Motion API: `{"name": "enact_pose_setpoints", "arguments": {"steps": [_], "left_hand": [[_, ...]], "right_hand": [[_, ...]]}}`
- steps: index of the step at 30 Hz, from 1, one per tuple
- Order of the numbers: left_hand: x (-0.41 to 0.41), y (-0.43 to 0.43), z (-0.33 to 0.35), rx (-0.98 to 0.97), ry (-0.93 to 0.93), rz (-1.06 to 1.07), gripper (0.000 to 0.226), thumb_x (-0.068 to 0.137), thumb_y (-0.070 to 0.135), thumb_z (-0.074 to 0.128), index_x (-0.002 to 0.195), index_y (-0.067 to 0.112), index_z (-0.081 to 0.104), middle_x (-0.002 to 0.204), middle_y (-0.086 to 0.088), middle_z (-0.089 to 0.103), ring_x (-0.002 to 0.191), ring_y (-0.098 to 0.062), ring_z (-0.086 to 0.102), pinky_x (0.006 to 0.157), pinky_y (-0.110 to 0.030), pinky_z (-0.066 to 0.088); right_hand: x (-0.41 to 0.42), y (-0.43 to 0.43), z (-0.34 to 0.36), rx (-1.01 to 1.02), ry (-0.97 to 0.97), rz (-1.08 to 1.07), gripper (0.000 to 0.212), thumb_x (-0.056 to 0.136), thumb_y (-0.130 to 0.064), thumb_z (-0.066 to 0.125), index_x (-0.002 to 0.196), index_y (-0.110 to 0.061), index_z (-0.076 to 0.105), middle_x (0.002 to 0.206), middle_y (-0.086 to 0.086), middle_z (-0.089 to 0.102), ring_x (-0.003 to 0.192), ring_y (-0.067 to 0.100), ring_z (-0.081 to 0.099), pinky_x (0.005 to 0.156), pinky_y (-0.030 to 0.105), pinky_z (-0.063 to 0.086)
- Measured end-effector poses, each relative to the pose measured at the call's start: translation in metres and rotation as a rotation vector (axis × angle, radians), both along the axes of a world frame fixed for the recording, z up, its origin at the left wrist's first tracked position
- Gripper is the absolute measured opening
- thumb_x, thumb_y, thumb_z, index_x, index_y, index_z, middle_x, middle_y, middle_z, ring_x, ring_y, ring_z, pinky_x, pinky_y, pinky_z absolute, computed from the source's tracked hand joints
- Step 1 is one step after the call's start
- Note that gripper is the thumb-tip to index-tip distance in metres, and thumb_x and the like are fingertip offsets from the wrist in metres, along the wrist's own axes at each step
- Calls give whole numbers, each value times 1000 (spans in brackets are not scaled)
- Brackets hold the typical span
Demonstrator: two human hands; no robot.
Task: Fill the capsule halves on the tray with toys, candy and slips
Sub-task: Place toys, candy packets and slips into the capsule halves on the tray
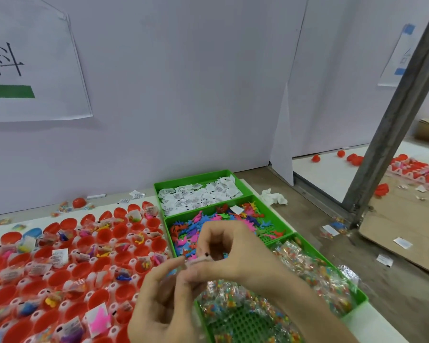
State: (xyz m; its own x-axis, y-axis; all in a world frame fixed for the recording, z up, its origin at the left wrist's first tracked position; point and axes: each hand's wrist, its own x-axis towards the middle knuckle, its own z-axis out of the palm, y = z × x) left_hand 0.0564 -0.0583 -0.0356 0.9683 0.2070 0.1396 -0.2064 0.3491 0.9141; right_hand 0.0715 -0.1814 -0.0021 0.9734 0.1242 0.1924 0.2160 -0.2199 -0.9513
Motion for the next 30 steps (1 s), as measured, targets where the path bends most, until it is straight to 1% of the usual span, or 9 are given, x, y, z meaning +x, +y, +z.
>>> {"name": "enact_pose_setpoints", "arguments": {"steps": [5,11,14,16,19,22,24,26,30], "left_hand": [[7,14,12,-352,321,-295,28,101,11,40,88,3,64,71,-12,75,61,-19,73,50,-24,58],[5,13,2,-188,248,-282,18,88,-11,53,85,0,68,73,-20,73,65,-24,74,57,-27,60],[5,12,-6,-177,227,-274,16,85,-11,57,83,0,69,68,-21,72,61,-27,73,48,-23,55],[7,12,-7,-168,201,-250,14,86,-9,58,85,0,69,72,-23,72,64,-32,73,49,-24,56],[5,10,-5,-135,153,-250,12,86,-5,58,88,0,68,75,-21,74,60,-31,73,50,-24,56],[1,7,-4,-85,116,-286,11,85,-7,59,90,-1,67,72,-21,73,48,-29,68,45,-25,54],[-2,5,-5,-36,79,-318,13,84,-8,60,90,0,68,70,-23,72,46,-30,65,45,-25,54],[-3,6,-8,11,48,-320,20,83,-9,62,92,6,71,66,-25,70,47,-32,64,48,-27,55],[-4,6,-9,86,-17,-311,32,81,-6,64,86,22,80,59,-22,68,50,-33,65,55,-31,58]], "right_hand": [[5,8,-11,-99,4,-73,39,73,-30,88,65,-28,50,69,-11,50,62,9,44,62,25,37],[6,7,-14,-251,-28,-119,29,73,-10,70,83,-26,48,87,-10,50,67,1,48,64,24,47],[1,-7,-6,-328,79,58,49,73,-15,82,102,-37,49,94,-21,54,74,-2,55,69,23,51],[-1,-22,2,-340,110,157,58,72,-26,88,111,-45,51,107,-26,58,90,-1,63,78,23,53],[5,-51,3,-252,-2,-153,28,83,-22,80,105,-35,68,101,-15,69,89,4,67,78,23,52],[15,-82,-13,-550,17,-635,19,89,-19,73,101,-35,72,93,-21,69,85,-1,62,82,27,55],[20,-92,-26,-681,156,-654,27,89,-25,73,115,-33,69,108,-23,61,94,0,57,95,35,53],[25,-91,-38,-771,248,-583,31,90,-30,72,120,-35,67,114,-18,52,103,7,56,97,36,49],[32,-88,-47,-802,223,-611,12,88,-30,74,96,-38,69,106,-13,55,87,4,56,65,18,40]]}}
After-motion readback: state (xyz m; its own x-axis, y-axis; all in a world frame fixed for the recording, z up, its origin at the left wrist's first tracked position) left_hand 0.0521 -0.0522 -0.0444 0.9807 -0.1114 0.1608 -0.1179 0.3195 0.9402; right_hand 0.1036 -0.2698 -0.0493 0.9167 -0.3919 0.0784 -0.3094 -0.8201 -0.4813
